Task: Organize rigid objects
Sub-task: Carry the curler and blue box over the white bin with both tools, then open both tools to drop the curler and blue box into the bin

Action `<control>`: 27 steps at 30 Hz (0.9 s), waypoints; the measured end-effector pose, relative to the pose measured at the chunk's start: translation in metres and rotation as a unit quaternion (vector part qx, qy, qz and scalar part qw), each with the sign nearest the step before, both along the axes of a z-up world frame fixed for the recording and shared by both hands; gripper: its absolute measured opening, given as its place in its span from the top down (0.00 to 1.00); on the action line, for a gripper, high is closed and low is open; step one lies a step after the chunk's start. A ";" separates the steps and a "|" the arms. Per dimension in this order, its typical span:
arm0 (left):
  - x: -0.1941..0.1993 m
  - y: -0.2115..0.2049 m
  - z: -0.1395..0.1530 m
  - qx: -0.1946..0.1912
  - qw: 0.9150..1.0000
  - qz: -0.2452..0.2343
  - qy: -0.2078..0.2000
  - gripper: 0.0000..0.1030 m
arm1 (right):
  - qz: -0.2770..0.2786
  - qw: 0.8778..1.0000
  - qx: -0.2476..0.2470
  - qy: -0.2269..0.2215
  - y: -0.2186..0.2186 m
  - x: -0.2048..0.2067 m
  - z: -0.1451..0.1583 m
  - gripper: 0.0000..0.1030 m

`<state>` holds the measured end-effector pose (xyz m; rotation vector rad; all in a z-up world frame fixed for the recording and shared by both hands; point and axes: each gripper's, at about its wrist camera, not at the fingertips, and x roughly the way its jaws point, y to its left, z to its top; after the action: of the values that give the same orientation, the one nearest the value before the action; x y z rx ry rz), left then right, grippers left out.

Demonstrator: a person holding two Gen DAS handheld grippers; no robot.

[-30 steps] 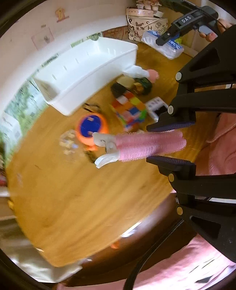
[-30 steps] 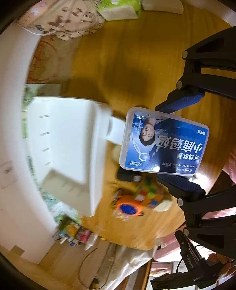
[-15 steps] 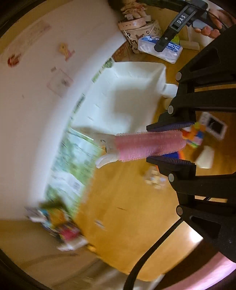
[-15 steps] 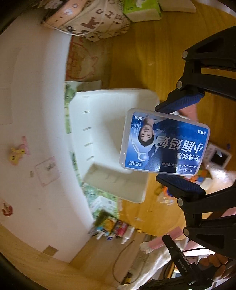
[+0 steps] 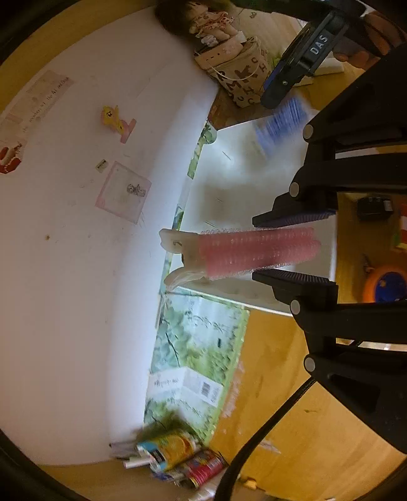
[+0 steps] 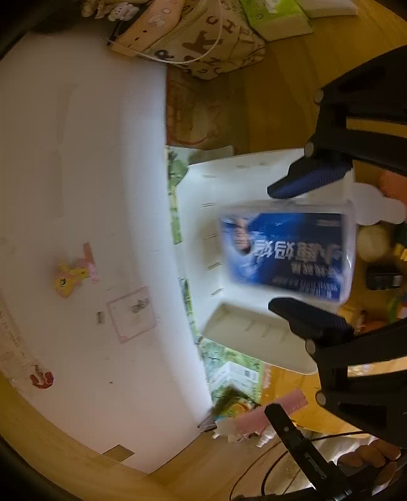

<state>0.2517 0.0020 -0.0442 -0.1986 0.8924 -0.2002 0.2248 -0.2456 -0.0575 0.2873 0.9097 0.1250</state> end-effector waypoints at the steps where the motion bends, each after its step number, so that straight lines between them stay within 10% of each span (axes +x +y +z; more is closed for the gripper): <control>1: 0.004 -0.001 -0.003 -0.001 1.000 -0.004 -0.004 0.72 | -0.004 1.000 -0.003 -0.011 0.002 0.001 0.000 0.39; 12: 0.021 -0.027 -0.011 0.021 0.999 -0.041 -0.017 0.68 | -0.010 0.999 -0.026 -0.029 0.011 0.013 -0.010 0.39; 18: 0.014 -0.030 0.003 0.033 0.998 -0.029 -0.043 0.43 | -0.008 0.998 -0.041 -0.047 0.009 0.008 -0.002 0.39; 27: -0.021 -0.032 0.032 0.054 0.995 0.017 -0.079 0.36 | 0.017 0.996 -0.039 -0.084 0.004 -0.014 0.017 0.26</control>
<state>0.2309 -0.0298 -0.0120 -0.0964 0.7393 -0.1329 0.2107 -0.2413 -0.0405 0.1864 0.7502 0.1436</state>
